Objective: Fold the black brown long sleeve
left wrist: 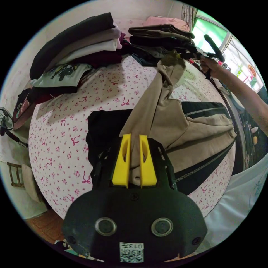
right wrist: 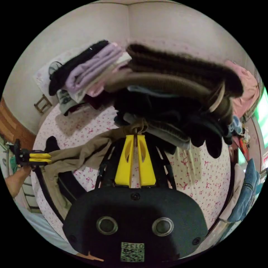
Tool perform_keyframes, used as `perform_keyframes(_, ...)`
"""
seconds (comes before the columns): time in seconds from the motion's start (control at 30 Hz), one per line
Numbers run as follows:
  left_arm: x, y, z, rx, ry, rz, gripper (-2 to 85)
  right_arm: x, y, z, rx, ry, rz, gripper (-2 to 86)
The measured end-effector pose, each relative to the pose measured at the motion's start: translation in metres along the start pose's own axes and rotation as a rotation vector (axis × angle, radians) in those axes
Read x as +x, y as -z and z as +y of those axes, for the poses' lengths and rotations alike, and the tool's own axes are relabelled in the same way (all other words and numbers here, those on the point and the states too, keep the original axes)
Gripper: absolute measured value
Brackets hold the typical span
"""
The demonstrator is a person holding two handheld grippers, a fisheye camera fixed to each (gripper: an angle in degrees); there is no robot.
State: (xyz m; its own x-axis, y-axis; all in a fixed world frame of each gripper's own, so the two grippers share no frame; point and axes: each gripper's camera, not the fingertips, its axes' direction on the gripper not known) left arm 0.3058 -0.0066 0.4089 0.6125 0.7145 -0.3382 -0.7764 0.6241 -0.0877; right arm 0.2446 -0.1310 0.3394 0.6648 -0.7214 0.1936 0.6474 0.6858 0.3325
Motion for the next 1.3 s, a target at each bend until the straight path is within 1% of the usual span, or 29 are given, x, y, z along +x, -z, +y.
perform_keyframes(0.07,-0.003,0.001,0.003,0.005,0.024,0.022,4.7,-0.010,0.060,0.014,0.169,0.071,-0.111,1.7)
perform_keyframes(0.1,-0.006,0.003,0.005,0.007,0.042,0.039,4.1,-0.014,0.076,0.019,0.209,0.093,-0.143,1.6)
perform_keyframes(0.17,-0.009,0.006,0.009,0.009,0.064,0.060,2.9,-0.029,0.145,0.045,0.399,0.199,-0.299,1.5)
perform_keyframes(0.2,-0.010,0.010,0.012,0.018,0.079,0.083,2.3,-0.034,0.161,0.052,0.440,0.232,-0.341,1.4)
perform_keyframes(0.27,-0.013,0.019,0.021,0.045,0.117,0.120,1.6,-0.058,0.220,0.089,0.566,0.375,-0.484,1.4)
perform_keyframes(0.3,-0.014,0.027,0.029,0.067,0.144,0.144,1.1,-0.066,0.232,0.099,0.585,0.415,-0.513,1.3)
perform_keyframes(0.37,-0.014,0.039,0.043,0.092,0.168,0.170,0.5,-0.102,0.273,0.143,0.611,0.577,-0.596,1.3)
perform_keyframes(0.43,-0.011,0.055,0.063,0.106,0.166,0.173,0.0,-0.130,0.292,0.178,0.599,0.667,-0.679,1.3)
perform_keyframes(0.5,-0.009,0.068,0.081,0.126,0.177,0.150,-0.1,-0.160,0.298,0.209,0.543,0.713,-0.771,1.3)
perform_keyframes(0.6,-0.004,0.088,0.105,0.158,0.212,0.085,-0.3,-0.214,0.282,0.258,0.365,0.754,-0.856,1.3)
perform_keyframes(0.67,0.004,0.096,0.110,0.167,0.193,0.056,-0.3,-0.246,0.260,0.290,0.251,0.719,-0.942,1.3)
perform_keyframes(0.7,0.012,0.100,0.109,0.161,0.167,0.045,-0.3,-0.254,0.254,0.297,0.212,0.723,-0.954,1.3)
perform_keyframes(0.77,0.028,0.102,0.103,0.152,0.111,0.026,-0.3,-0.283,0.236,0.320,0.062,0.754,-0.932,1.3)
perform_keyframes(0.83,0.053,0.102,0.093,0.146,0.032,-0.003,-0.3,-0.297,0.232,0.332,-0.005,0.790,-0.920,1.4)
perform_keyframes(0.9,0.073,0.102,0.088,0.145,-0.031,-0.036,-0.3,-0.301,0.237,0.340,-0.002,0.804,-0.935,1.4)
perform_keyframes(0.97,0.087,0.110,0.089,0.188,-0.031,-0.118,-0.3,-0.299,0.244,0.344,0.008,0.808,-0.947,1.4)
perform_keyframes(1.03,0.086,0.121,0.097,0.231,0.059,-0.175,-0.3,-0.295,0.247,0.346,0.030,0.791,-0.961,1.3)
perform_keyframes(1.17,0.065,0.130,0.113,0.238,0.256,-0.239,-0.3,-0.293,0.240,0.347,0.073,0.727,-0.992,1.4)
perform_keyframes(1.23,0.061,0.142,0.121,0.306,0.351,-0.280,-0.3,-0.300,0.232,0.347,0.048,0.729,-0.974,1.4)
perform_keyframes(1.27,0.064,0.144,0.120,0.329,0.342,-0.268,-0.3,-0.305,0.228,0.348,0.032,0.747,-0.964,1.5)
perform_keyframes(1.3,0.072,0.143,0.114,0.350,0.278,-0.203,-0.3,-0.307,0.227,0.348,0.028,0.756,-0.966,1.5)
